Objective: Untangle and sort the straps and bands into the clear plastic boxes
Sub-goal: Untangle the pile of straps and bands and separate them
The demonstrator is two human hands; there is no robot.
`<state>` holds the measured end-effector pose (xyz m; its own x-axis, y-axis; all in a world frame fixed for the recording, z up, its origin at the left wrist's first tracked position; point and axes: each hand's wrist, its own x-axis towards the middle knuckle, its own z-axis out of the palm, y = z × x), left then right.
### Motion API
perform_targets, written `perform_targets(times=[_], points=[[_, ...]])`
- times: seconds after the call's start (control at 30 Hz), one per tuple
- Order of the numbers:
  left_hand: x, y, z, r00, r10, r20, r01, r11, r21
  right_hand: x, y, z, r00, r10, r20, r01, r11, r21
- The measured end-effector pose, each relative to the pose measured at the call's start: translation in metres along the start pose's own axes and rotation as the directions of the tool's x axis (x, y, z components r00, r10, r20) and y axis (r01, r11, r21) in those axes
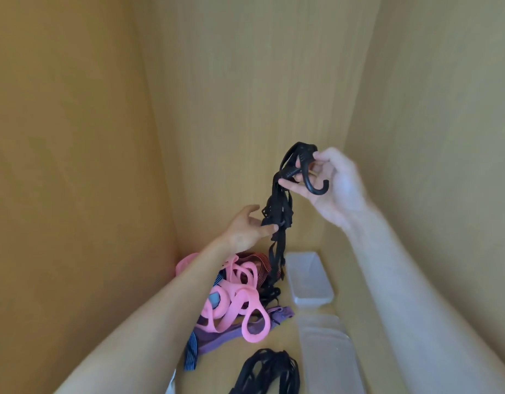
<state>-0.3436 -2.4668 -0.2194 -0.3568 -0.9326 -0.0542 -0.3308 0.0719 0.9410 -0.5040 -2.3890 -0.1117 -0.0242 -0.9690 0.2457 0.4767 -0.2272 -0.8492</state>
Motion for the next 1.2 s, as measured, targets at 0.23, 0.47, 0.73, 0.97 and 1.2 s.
perform_targets(times=[0.23,0.47,0.73,0.97,1.2], points=[[0.01,-0.025,0.006,0.982,-0.162,0.098,0.165,0.986,-0.015,-0.014,0.011,-0.026,1.0,0.015,-0.002,-0.015,0.994,0.108],[0.007,-0.044,0.01,0.972,-0.219,0.087,0.236,0.88,-0.413,-0.014,0.028,-0.042,0.98,0.113,-0.163,-0.122,0.991,-0.049],[0.02,-0.027,-0.055,0.946,-0.186,-0.267,0.093,0.941,-0.327,0.0,0.094,-0.054,0.906,0.33,-0.265,-0.415,0.813,-0.407],[0.012,-0.017,-0.083,0.89,-0.097,-0.446,-0.002,0.977,-0.215,0.016,0.172,-0.049,0.831,0.461,-0.312,-0.554,0.627,-0.548],[-0.009,-0.016,-0.089,0.878,0.006,-0.478,-0.014,1.0,-0.013,0.022,0.179,-0.023,0.847,0.464,-0.26,-0.459,0.389,-0.799]])
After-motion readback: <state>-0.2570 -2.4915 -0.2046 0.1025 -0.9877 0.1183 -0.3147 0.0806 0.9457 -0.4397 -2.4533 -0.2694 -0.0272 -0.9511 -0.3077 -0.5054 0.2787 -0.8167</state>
